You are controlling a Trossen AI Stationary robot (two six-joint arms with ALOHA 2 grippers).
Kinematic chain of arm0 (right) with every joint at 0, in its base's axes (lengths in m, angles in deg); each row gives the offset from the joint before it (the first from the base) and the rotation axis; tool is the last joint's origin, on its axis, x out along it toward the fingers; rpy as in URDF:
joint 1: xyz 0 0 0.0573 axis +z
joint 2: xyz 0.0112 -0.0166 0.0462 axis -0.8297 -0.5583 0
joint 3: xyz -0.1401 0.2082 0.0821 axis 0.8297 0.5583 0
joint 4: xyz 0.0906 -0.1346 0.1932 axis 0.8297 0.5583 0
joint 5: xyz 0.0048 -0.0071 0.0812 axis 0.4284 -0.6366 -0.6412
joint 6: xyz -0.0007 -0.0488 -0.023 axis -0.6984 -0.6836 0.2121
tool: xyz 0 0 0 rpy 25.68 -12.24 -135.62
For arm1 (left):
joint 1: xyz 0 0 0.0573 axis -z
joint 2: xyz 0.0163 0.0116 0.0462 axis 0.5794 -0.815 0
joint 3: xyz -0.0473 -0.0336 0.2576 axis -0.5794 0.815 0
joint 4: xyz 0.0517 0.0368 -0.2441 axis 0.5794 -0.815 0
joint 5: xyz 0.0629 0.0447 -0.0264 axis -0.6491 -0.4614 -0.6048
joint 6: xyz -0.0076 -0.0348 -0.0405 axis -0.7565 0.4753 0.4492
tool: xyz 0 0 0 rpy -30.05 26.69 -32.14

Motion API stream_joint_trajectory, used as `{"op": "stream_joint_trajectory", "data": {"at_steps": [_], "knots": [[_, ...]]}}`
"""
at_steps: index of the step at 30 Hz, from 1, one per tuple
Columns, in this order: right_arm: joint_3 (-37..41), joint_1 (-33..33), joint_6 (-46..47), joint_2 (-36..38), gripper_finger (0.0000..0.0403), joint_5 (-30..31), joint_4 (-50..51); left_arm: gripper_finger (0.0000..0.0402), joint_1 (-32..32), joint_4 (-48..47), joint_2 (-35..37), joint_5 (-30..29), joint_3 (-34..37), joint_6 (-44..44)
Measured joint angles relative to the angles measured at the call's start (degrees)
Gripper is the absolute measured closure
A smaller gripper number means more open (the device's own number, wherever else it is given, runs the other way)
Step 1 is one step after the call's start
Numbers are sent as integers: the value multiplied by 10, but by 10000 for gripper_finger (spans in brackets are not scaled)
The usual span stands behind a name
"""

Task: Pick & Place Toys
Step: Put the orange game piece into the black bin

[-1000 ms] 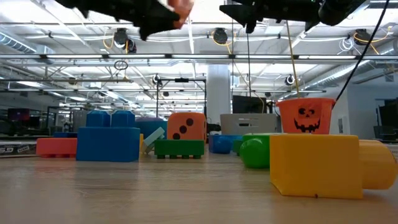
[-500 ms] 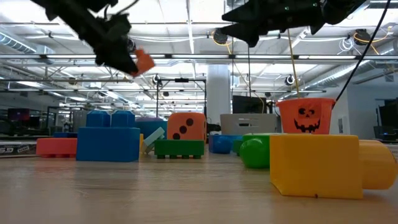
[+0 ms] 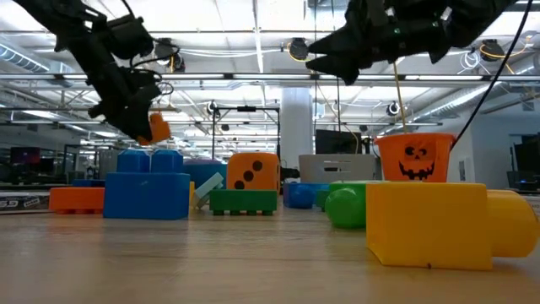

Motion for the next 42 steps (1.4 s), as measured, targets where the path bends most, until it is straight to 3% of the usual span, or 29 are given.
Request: {"op": "stream_joint_trajectory", "data": {"at_steps": [11,17,27,42], "knots": [[101,0,49,0,177,31,-136,243,-90,-30,-51,73,-3,-77],[105,0,49,0,178,46,-138,243,-103,-53,-115,66,-28,-109],[105,0,49,0,179,45,-135,243,-109,-106,-183,44,-85,-241],[105,0,49,0,181,43,-131,243,-144,-109,-237,42,-87,-256]]}}
